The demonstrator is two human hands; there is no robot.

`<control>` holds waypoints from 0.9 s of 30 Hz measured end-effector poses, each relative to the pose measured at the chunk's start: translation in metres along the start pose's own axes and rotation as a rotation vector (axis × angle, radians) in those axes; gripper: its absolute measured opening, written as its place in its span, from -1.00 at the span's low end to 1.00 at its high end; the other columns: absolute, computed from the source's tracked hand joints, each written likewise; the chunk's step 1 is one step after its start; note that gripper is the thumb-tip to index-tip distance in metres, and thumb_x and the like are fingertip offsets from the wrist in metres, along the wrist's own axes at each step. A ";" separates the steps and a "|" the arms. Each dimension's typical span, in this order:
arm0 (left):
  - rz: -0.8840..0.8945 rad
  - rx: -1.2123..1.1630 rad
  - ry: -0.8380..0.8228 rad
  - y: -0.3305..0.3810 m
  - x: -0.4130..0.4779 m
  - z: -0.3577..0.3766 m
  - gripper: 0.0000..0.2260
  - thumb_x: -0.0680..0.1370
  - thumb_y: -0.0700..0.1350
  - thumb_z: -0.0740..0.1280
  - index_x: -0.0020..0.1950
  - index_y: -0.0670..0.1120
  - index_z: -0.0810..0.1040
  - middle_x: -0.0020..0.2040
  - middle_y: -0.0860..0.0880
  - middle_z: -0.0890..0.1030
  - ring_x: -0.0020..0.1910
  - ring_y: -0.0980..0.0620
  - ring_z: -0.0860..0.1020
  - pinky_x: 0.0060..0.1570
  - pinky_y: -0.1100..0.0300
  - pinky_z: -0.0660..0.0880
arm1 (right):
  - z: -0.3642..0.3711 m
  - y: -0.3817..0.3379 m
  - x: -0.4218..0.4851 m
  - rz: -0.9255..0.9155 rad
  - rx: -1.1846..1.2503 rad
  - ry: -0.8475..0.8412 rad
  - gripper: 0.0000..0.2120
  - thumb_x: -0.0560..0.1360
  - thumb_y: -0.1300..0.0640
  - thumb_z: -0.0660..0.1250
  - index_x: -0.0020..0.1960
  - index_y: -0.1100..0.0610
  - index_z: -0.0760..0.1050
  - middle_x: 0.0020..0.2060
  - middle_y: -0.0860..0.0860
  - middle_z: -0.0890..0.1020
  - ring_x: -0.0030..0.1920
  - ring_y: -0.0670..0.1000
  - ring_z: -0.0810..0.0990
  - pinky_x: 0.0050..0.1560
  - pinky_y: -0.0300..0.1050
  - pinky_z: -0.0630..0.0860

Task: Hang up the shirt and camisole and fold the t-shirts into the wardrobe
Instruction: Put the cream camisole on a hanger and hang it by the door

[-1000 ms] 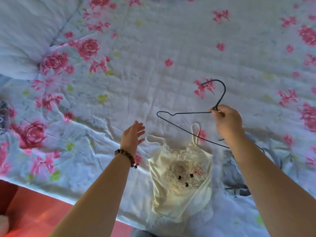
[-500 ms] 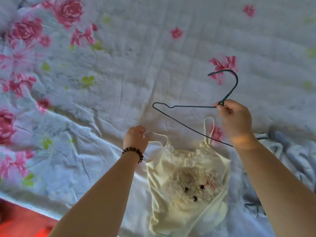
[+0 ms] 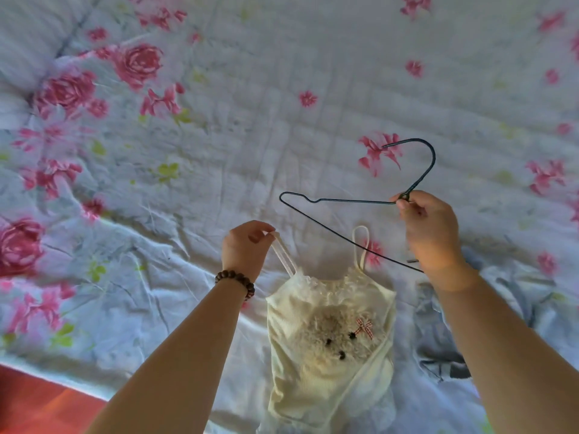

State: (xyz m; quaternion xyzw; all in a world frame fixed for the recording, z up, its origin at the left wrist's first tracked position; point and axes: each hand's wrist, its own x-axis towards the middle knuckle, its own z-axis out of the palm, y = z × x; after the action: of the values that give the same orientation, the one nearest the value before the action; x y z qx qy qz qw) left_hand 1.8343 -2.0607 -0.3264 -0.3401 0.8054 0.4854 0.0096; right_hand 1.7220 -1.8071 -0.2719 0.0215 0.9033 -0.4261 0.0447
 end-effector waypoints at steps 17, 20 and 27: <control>0.205 -0.360 -0.143 0.167 -0.124 -0.112 -0.76 0.45 -0.43 0.34 -0.21 -0.10 0.66 -0.31 -0.01 0.69 -0.35 0.11 0.63 -0.33 0.33 0.52 | -0.166 -0.139 -0.077 -0.140 0.078 0.041 -0.79 0.54 0.25 0.28 -0.19 0.00 0.54 -0.27 0.32 0.52 -0.28 0.07 0.40 -0.29 -0.13 0.26; 0.261 -0.359 -0.103 0.189 -0.134 -0.130 -0.76 0.45 -0.43 0.35 -0.22 -0.10 0.65 -0.32 -0.02 0.68 -0.37 0.12 0.63 -0.33 0.35 0.52 | -0.183 -0.157 -0.084 -0.172 0.133 0.067 -0.69 0.53 0.30 0.28 -0.24 -0.08 0.53 -0.34 0.25 0.48 -0.29 0.07 0.38 -0.25 -0.12 0.25; 0.376 -0.317 0.022 0.227 -0.133 -0.167 -0.71 0.44 -0.40 0.36 -0.25 -0.01 0.66 -0.36 0.02 0.68 -0.33 0.10 0.64 -0.29 0.31 0.54 | -0.217 -0.187 -0.084 -0.241 0.170 0.084 -0.71 0.53 0.30 0.28 -0.25 -0.04 0.53 -0.35 0.12 0.44 -0.31 0.07 0.35 -0.29 -0.11 0.22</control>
State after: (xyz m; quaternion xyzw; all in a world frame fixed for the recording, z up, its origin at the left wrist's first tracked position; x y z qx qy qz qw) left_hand 1.8622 -2.0531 -0.0166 -0.1867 0.7683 0.5953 -0.1432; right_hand 1.7772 -1.7583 0.0172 -0.0657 0.8610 -0.5022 -0.0465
